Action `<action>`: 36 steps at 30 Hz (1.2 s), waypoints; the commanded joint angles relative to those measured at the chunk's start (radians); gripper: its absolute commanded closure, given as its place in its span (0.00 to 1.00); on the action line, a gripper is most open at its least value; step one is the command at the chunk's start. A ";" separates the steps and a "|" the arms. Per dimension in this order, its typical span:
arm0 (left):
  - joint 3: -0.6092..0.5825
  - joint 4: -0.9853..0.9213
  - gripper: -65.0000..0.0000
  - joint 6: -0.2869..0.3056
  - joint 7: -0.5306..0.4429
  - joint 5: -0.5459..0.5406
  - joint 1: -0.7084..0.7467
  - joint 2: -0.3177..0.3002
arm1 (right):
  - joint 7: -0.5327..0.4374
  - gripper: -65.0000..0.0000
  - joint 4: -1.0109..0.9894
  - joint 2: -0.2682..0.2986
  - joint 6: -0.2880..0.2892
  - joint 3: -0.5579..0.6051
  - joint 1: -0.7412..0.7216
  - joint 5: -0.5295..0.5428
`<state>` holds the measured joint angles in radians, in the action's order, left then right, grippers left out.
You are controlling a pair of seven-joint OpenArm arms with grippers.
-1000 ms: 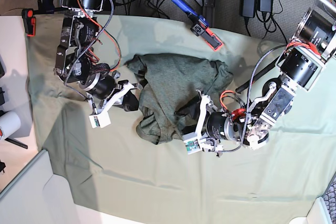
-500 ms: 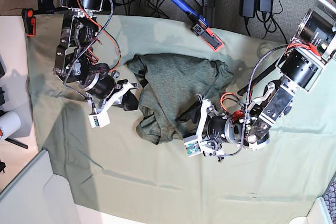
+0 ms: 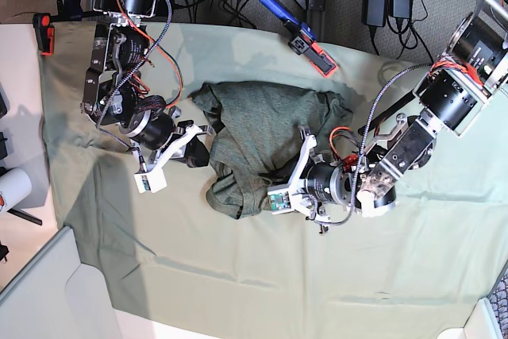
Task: Fold the T-shirt properly
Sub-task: 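Carry the left gripper's shirt edge back over the shirt toward the right gripper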
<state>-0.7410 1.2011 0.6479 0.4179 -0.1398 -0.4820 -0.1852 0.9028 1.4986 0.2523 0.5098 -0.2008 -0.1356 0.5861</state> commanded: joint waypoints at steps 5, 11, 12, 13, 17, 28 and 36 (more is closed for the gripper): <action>0.019 0.013 1.00 -0.092 -0.018 0.003 -0.034 -0.004 | -0.016 1.00 0.016 0.011 0.013 -0.005 -0.019 0.016; 0.087 0.018 1.00 -0.097 -0.010 -0.003 -0.036 -0.055 | -0.016 1.00 0.016 0.011 0.014 -0.005 -0.019 0.016; 0.091 0.021 1.00 -0.093 0.000 -0.023 -0.035 -0.066 | -0.016 1.00 0.016 0.011 0.014 -0.005 -0.019 0.016; 0.093 0.023 1.00 -0.086 0.013 -0.042 -0.035 -0.077 | -0.016 1.00 0.016 0.011 0.014 -0.005 -0.019 0.016; 0.093 0.052 1.00 -0.058 0.061 -0.113 -0.035 -0.120 | -0.020 1.00 0.016 0.011 0.014 -0.005 -0.019 0.016; 0.093 0.242 1.00 -0.022 0.178 -0.287 0.037 -0.215 | -0.036 1.00 0.016 0.011 0.013 -0.005 -0.019 0.025; 0.093 0.246 1.00 -0.022 0.171 -0.286 0.106 -0.286 | -0.044 1.00 0.016 0.011 0.013 -0.005 -0.019 0.025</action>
<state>-0.6571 1.4322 0.6189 0.6060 -0.4175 -0.3485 -0.4656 0.8829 1.4986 0.2520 0.5098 -0.2008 -0.1360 0.5945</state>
